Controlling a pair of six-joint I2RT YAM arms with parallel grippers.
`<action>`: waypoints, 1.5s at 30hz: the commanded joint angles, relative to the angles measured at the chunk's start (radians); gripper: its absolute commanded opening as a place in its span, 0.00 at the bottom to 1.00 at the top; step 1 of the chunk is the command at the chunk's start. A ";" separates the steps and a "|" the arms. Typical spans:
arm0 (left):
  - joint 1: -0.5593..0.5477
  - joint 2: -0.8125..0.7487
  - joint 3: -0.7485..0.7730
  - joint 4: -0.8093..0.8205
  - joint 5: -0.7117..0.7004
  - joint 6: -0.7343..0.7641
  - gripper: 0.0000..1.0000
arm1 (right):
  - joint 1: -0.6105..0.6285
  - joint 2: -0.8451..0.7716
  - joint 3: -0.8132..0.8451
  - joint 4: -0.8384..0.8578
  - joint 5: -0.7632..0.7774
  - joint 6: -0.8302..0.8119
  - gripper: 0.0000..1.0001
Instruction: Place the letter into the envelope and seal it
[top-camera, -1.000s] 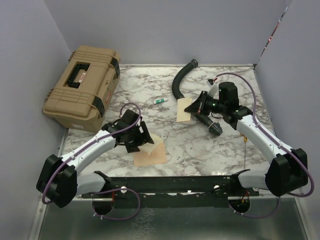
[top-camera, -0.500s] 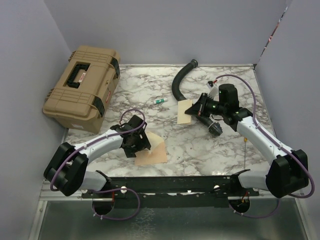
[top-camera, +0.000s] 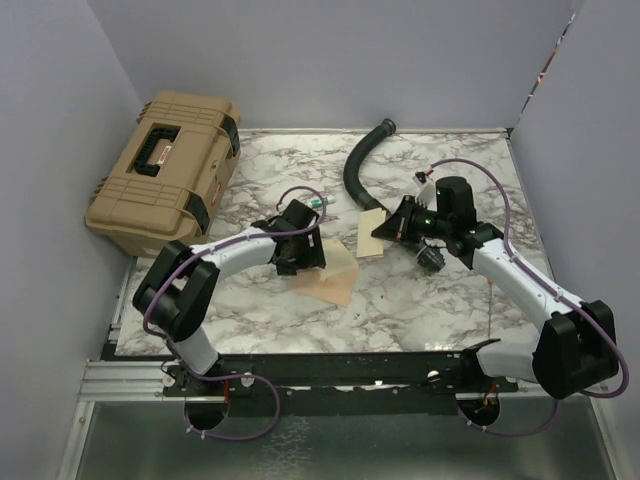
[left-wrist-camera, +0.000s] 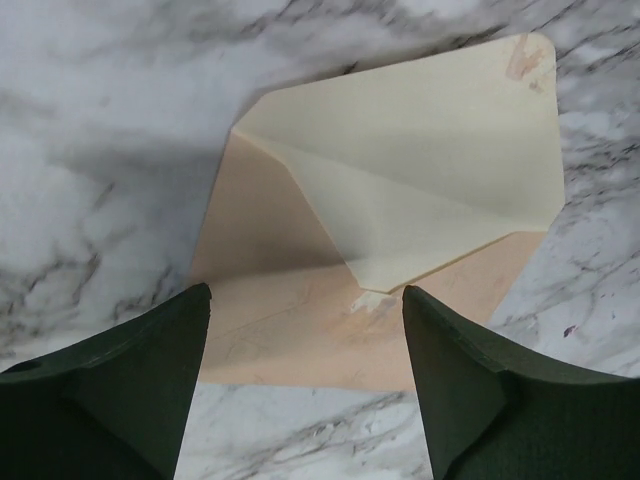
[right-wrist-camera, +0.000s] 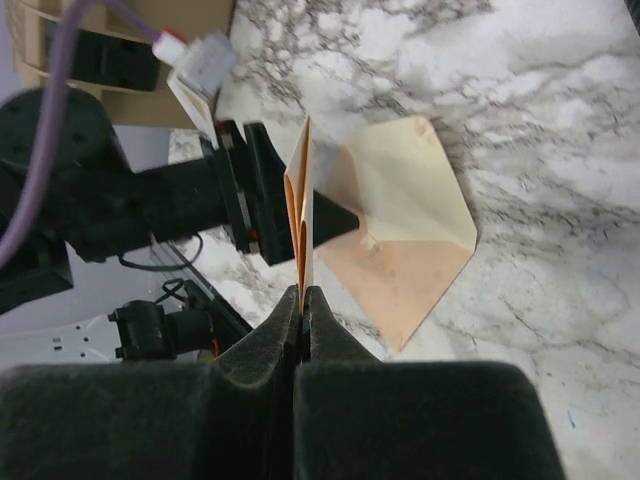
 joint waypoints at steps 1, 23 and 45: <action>-0.001 0.116 0.122 0.066 -0.011 0.162 0.78 | 0.005 -0.009 -0.055 -0.006 0.059 0.003 0.00; -0.002 -0.133 -0.075 -0.037 -0.041 0.008 0.76 | 0.108 0.229 -0.035 0.201 0.494 -0.296 0.00; 0.000 -0.071 -0.111 0.144 -0.058 -0.117 0.71 | 0.156 0.170 -0.202 0.240 0.324 -0.205 0.00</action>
